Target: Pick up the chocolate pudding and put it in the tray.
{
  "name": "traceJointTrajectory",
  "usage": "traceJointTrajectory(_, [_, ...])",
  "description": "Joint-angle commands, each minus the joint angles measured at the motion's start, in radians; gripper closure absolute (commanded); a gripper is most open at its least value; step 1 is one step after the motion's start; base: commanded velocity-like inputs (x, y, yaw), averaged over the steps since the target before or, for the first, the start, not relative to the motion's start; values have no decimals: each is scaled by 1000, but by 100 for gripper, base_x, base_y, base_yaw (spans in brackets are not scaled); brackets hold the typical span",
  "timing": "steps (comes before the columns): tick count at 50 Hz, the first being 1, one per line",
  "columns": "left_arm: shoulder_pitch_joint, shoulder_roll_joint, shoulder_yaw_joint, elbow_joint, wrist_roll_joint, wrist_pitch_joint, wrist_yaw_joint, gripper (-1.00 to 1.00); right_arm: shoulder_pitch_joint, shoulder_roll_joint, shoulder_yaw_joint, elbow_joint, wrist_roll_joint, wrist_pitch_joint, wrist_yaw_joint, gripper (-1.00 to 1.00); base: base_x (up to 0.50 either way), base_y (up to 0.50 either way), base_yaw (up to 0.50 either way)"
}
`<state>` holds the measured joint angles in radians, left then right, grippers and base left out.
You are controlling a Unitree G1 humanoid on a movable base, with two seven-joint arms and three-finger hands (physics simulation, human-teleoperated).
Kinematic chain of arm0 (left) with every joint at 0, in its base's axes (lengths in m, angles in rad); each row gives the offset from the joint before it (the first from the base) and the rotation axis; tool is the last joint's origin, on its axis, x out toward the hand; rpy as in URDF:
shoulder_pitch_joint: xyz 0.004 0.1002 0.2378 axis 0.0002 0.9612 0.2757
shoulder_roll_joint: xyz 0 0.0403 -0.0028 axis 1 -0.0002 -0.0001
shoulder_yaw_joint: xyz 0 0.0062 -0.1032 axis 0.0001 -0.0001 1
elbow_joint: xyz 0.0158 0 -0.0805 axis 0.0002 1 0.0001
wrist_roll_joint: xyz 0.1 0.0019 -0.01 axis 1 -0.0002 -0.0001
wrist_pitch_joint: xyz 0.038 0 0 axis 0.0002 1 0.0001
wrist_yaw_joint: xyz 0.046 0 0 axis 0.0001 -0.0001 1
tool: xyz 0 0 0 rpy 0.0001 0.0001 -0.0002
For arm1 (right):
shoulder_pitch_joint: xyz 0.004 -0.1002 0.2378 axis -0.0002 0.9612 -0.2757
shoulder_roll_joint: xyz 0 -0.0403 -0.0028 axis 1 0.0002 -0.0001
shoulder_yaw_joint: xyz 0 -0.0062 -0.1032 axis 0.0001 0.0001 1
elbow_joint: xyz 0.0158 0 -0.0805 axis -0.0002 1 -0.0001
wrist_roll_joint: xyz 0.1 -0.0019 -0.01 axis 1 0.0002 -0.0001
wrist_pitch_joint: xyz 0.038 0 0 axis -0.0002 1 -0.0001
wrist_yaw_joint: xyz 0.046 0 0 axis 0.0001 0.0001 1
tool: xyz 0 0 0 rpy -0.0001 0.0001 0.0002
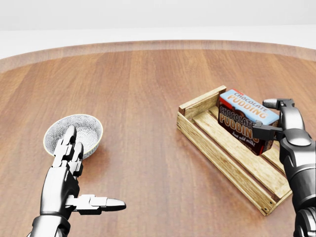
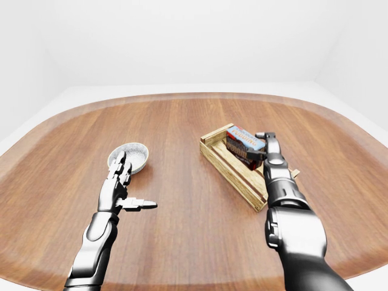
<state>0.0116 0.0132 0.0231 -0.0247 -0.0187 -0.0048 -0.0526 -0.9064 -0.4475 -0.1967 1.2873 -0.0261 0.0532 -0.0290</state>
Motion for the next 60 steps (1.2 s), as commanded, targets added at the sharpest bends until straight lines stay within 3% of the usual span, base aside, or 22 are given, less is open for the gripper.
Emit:
traceJointTrajectory(1, [0, 0, 0, 1, 0, -2, -2, -100, 6, 5, -16, 9, 10, -11, -15, 100, 0, 0, 0])
traceJointTrajectory(33, [0, 0, 0, 1, 0, -2, -2, -100, 34, 5, -23, 18, 12, -12, -22, 100, 0, 0, 0])
traceJointTrajectory(56, [0, 0, -1, 1, 0, -1, -2, -100, 85, -4, -37, 31, 19, -26, -34, 100, 0, 0, 0])
traceJointTrajectory(57, [0, 0, 0, 1, 0, -2, -2, -100, 95, 0, -38, 34, 19, -38, -37, 100, 0, 0, 0])
traceJointTrajectory(60, [0, 0, -1, 1, 0, -2, -2, -100, 93, -6, -40, 32, 20, -28, -35, 100, 0, 0, 0])
